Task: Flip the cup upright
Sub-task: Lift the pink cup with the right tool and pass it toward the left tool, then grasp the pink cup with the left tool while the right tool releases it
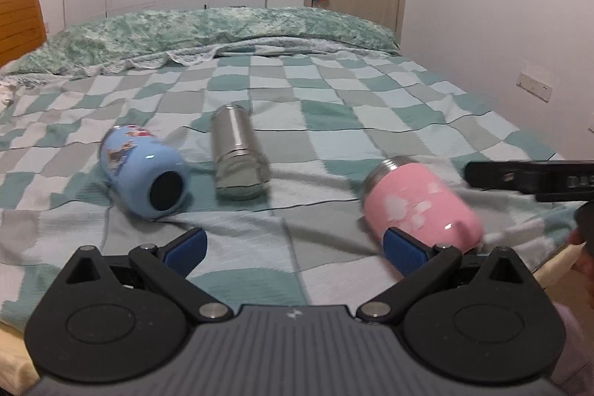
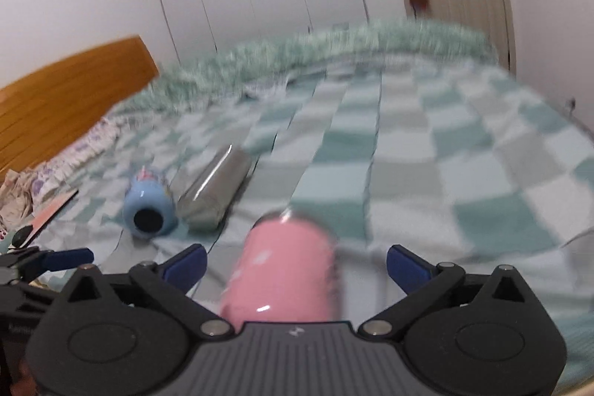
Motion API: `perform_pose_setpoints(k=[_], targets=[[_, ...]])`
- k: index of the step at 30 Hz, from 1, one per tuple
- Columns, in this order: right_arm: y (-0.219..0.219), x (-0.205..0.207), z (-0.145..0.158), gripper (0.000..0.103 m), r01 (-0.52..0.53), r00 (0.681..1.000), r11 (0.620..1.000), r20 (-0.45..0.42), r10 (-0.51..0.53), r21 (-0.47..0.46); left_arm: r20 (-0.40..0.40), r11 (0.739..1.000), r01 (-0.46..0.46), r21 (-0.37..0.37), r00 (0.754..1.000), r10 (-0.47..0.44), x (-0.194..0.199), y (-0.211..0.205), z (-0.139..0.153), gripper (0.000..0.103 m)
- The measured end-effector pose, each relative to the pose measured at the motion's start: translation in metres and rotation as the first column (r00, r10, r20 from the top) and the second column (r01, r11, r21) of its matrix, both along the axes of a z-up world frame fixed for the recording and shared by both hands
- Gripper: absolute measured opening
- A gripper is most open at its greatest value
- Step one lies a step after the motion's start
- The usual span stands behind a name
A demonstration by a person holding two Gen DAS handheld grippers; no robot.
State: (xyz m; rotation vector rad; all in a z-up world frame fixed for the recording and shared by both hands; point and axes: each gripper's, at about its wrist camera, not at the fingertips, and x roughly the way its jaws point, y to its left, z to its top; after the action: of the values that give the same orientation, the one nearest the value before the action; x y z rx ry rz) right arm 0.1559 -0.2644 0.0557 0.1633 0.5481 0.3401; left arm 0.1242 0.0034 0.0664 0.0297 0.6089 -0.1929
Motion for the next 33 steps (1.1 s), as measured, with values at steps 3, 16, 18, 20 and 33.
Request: perform_pose_setpoints(k=[3,16,18,20,33], targets=[[-0.033,0.000,-0.002,0.103,0.023,0.999,1.000,0.024,-0.023,-0.019,-0.026,0.999,0.023,-0.028,0.999,-0.024,0.010,-0.019,0.002,0.103],[-0.102,0.015,-0.036,0.103,0.021,0.998,0.992,0.060,-0.014,-0.123,-0.286,0.996,-0.040,-0.084,0.958,0.015,0.082,-0.100,-0.018,0.103],[-0.104,0.018,-0.040,0.103,0.012,0.998,0.993,0.059,-0.005,-0.116,-0.315,0.995,-0.065,-0.071,0.948,0.040,0.093,-0.107,-0.022,0.103],[-0.105,0.018,-0.044,0.103,0.005,0.998,0.995,0.058,0.001,-0.100,-0.357,0.994,-0.093,-0.054,0.932,0.068,0.103,-0.111,-0.027,0.103],[-0.120,0.010,-0.062,0.103,0.039,0.998,0.999,0.047,-0.039,-0.007,-0.398,0.987,-0.104,-0.125,0.916,0.046,0.103,-0.112,-0.038,0.087]])
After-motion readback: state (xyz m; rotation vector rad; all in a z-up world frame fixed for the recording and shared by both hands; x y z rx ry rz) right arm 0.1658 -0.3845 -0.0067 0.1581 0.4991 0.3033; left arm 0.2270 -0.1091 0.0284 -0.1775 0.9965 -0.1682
